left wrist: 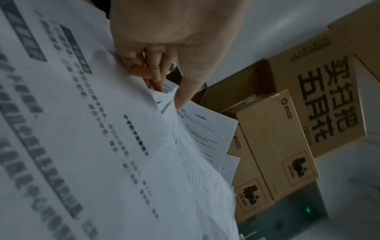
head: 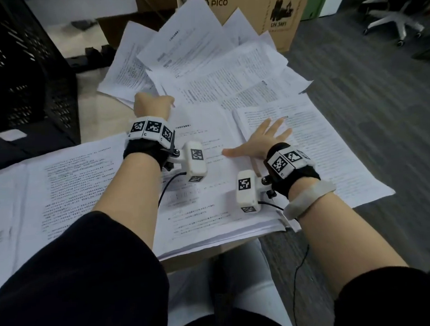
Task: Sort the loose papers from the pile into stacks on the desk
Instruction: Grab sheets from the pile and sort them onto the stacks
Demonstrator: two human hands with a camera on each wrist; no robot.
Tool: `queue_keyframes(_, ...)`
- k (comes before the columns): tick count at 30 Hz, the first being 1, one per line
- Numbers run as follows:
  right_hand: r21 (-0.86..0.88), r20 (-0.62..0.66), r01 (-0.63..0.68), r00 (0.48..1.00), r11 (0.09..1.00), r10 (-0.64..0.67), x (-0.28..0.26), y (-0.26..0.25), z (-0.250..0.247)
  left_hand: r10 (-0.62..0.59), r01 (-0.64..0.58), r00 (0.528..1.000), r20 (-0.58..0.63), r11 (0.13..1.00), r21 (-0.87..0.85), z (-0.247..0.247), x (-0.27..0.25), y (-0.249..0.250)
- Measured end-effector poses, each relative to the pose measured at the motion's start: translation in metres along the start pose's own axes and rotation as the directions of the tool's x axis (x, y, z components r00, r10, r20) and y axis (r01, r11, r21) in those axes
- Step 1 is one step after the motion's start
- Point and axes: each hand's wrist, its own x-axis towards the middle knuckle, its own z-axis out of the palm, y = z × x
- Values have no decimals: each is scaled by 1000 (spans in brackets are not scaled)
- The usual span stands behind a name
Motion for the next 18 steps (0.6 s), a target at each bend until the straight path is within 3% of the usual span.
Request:
queue_keyframes(3,15,18,-13,1000,1000,13,-3,-1,-1,78,-80,996,43,995,55,3,1,4)
queue_keyframes(6,42,29,-11,1000,999,10,-6,0,-2,51,-57,995,88,996,65,3,5,6)
queue_keyframes(11,47,36,-10,999,999,8,-5,-1,-1,123,-121,992,-14,987,107,-1,11,8)
queue_keyframes(18,52,60,-17,998,999,14,-7,-1,-2,163,-169,975,151,985,28,14,14,10)
